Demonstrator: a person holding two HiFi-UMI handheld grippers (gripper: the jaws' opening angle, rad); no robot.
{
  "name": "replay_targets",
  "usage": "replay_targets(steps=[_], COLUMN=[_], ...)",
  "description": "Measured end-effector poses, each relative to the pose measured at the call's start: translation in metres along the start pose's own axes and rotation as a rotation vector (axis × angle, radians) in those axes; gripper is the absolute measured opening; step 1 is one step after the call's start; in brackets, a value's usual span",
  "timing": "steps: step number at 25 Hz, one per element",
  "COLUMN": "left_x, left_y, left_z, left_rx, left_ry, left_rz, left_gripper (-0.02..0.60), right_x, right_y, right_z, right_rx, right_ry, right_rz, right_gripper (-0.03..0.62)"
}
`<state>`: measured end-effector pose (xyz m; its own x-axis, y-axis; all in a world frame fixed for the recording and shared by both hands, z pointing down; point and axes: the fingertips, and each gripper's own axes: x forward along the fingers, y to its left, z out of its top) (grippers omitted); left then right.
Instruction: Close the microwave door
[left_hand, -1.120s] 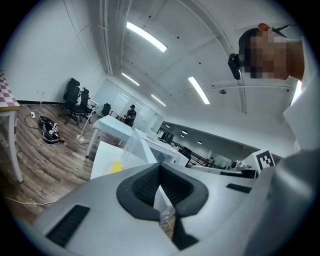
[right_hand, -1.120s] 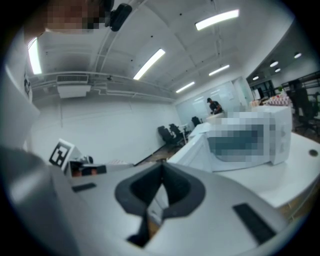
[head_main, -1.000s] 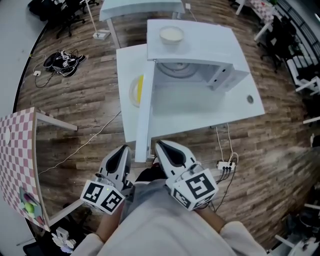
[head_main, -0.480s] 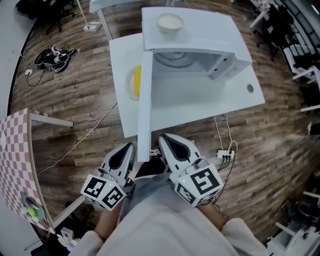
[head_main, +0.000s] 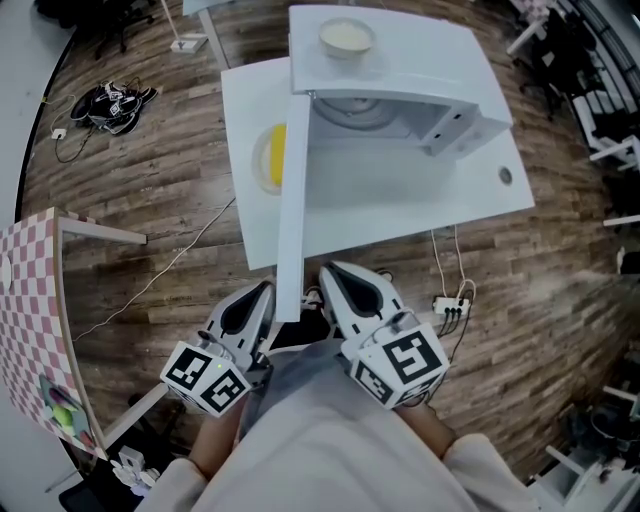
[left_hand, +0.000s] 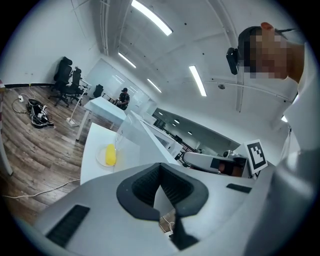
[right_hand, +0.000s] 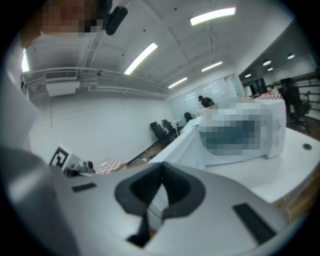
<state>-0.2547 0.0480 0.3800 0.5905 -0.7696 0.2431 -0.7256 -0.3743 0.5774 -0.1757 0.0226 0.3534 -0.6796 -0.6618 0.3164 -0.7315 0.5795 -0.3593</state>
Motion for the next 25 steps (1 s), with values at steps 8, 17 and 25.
replay_targets(steps=[8, 17, 25], left_x=[0.004, 0.015, 0.025], left_y=[-0.003, -0.012, -0.023], left_z=[-0.004, -0.007, -0.009], left_rx=[-0.002, 0.006, 0.004], left_ry=[0.023, 0.046, 0.045], left_rz=[-0.007, -0.035, -0.056], left_gripper=[0.018, 0.018, 0.018], right_x=[-0.004, -0.015, -0.024], right_y=[-0.005, -0.018, -0.031], right_z=[-0.001, -0.003, 0.0], right_rx=[0.01, 0.024, 0.033], right_ry=[0.003, 0.0, -0.015], right_rz=[-0.013, -0.047, -0.068], right_gripper=[0.021, 0.021, 0.021])
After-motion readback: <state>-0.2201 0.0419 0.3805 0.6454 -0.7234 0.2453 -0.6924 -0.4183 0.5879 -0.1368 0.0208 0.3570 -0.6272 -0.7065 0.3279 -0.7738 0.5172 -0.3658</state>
